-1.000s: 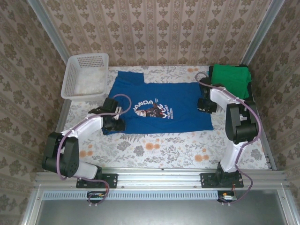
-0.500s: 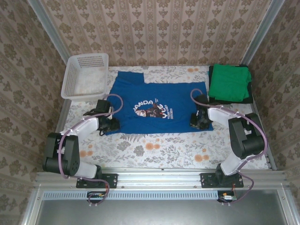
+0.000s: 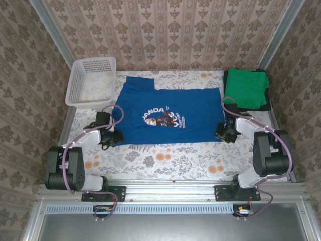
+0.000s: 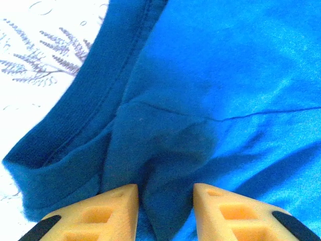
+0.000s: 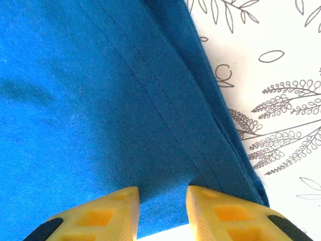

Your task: Fold and stack the t-shirts

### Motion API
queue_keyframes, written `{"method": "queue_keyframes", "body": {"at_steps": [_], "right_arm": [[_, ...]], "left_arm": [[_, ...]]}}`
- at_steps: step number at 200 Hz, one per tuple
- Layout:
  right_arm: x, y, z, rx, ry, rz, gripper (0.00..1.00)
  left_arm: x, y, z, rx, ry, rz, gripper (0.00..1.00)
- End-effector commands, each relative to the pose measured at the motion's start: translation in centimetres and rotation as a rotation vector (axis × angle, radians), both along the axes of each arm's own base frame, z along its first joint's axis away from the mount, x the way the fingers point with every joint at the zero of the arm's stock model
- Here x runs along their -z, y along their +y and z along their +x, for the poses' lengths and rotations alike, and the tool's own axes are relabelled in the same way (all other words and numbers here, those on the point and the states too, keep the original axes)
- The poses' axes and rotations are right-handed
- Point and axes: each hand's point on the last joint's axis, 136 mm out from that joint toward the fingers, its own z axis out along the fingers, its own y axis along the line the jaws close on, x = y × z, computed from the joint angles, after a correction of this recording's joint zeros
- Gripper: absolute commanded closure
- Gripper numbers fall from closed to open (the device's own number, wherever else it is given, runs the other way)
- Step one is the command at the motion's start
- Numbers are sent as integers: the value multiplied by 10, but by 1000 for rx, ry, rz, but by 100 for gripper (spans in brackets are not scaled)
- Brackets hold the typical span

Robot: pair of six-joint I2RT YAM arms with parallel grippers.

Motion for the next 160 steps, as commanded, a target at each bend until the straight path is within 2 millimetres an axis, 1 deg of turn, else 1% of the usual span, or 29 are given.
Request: {"method": "queue_keyframes", "body": {"at_steps": [1,15,22,29,38,42,47,57,66,75,77,81,91,102,117,133,160], "right_arm": [[10,-12,-27,3,96,-20,66],[4,-18,-26,15,73,-16,66],[1,-16,-24,8,53,-5,66],[-4,-9,-19,-17,15,34,65],[-10,8,-10,-55,-46,125,65],[-13,14,-9,-66,-59,162,65],[-19,22,-1,-81,-107,204,65],[-27,29,5,-94,-148,239,65],[-34,31,8,-103,-169,232,64],[-40,30,10,-113,-181,197,62],[-40,29,11,-117,-181,188,61],[-50,29,13,-127,-215,169,60],[-59,30,17,-143,-251,149,58],[-66,31,22,-155,-287,146,57],[-71,30,25,-159,-304,139,56],[-71,28,25,-157,-301,125,56],[-68,25,27,-152,-294,110,55]], "left_arm": [[-3,4,-9,-41,11,-27,64],[-7,7,-9,-49,6,-20,64],[-10,8,-9,-49,-1,-20,64],[-13,9,-7,-51,-15,-16,65],[-20,6,-1,-43,-50,-22,67],[-25,3,2,-37,-70,-34,68],[-31,-1,5,-25,-92,-38,68],[-50,-5,11,-6,-145,-6,67],[-68,-6,16,7,-188,52,64],[-85,-11,23,34,-230,86,60],[-88,-14,24,43,-239,91,59],[-93,-20,27,63,-250,96,58],[-103,-38,36,120,-268,86,55],[-98,-58,44,173,-234,84,52],[-84,-78,55,207,-181,87,48],[-66,-90,64,211,-148,61,48],[-45,-96,76,209,-106,66,48]]}}
